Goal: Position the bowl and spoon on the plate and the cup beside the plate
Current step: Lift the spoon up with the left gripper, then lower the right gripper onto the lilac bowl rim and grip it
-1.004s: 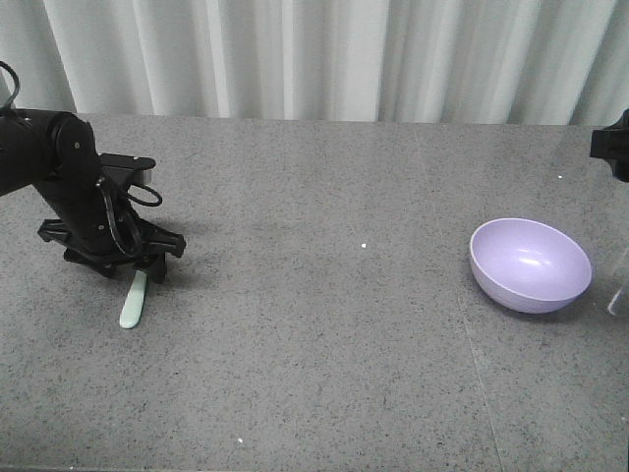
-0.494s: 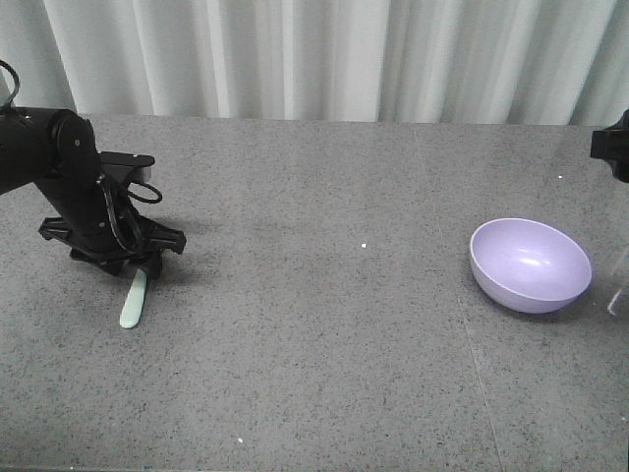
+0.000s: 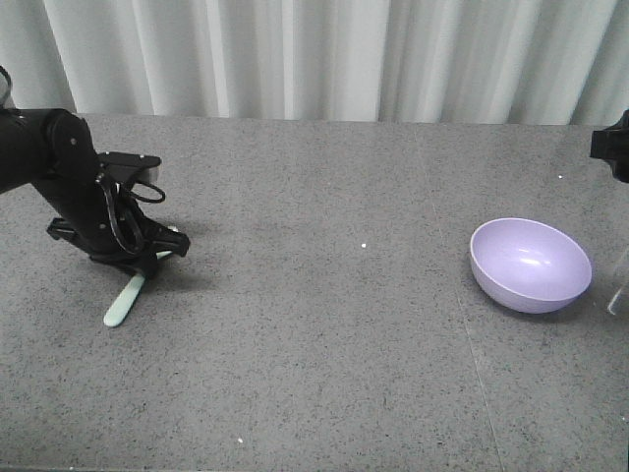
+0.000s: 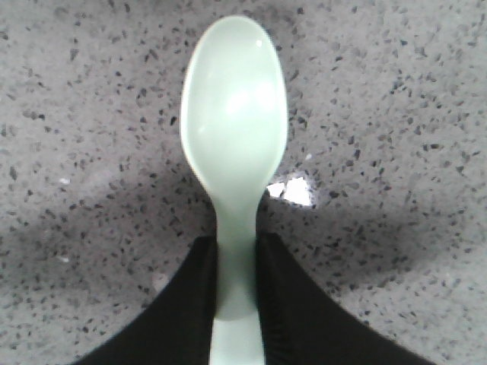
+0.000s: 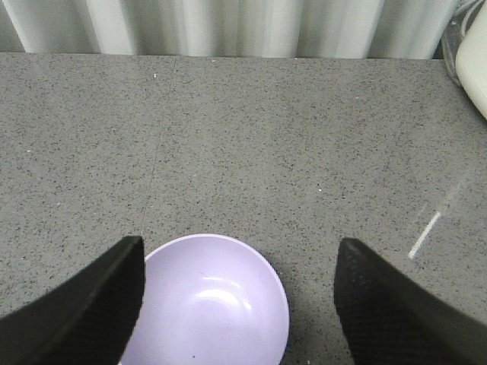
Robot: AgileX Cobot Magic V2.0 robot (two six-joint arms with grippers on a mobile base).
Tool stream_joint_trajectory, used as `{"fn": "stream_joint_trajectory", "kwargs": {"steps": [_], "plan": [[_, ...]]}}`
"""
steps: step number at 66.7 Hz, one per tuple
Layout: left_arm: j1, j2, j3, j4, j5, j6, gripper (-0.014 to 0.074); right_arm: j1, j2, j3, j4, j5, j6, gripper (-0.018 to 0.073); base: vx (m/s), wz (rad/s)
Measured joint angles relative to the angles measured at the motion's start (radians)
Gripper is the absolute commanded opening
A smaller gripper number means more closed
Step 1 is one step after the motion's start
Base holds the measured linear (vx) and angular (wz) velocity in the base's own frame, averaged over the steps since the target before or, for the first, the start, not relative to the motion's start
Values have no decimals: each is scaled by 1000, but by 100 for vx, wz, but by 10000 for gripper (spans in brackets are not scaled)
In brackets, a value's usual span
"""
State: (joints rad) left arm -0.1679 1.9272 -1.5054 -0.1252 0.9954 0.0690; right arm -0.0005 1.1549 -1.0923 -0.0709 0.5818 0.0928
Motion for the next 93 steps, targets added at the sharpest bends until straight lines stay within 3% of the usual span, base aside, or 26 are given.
{"fn": "stream_joint_trajectory", "kwargs": {"steps": [14, 27, 45, 61, 79, 93], "plan": [[0, -181, 4, -2, -115, 0, -8, 0, 0, 0, -3, 3, 0, 517, 0, 0], [0, -382, 4, -4, -222, 0, -7, 0, 13, -28, -64, 0, 40, 505, 0, 0], [0, -588, 4, -5, -327, 0, -7, 0, 188, -212, -90, 181, 94, 499, 0, 0], [0, -634, 4, -5, -331, 0, -6, 0, 395, -327, -82, 327, 90, 499, 0, 0], [0, -634, 4, -5, -323, 0, -6, -7, 554, -331, -79, 371, 84, 499, 0, 0], [0, -634, 4, -5, -322, 0, -6, -76, 595, -331, -36, 388, 37, 489, 0, 0]]}}
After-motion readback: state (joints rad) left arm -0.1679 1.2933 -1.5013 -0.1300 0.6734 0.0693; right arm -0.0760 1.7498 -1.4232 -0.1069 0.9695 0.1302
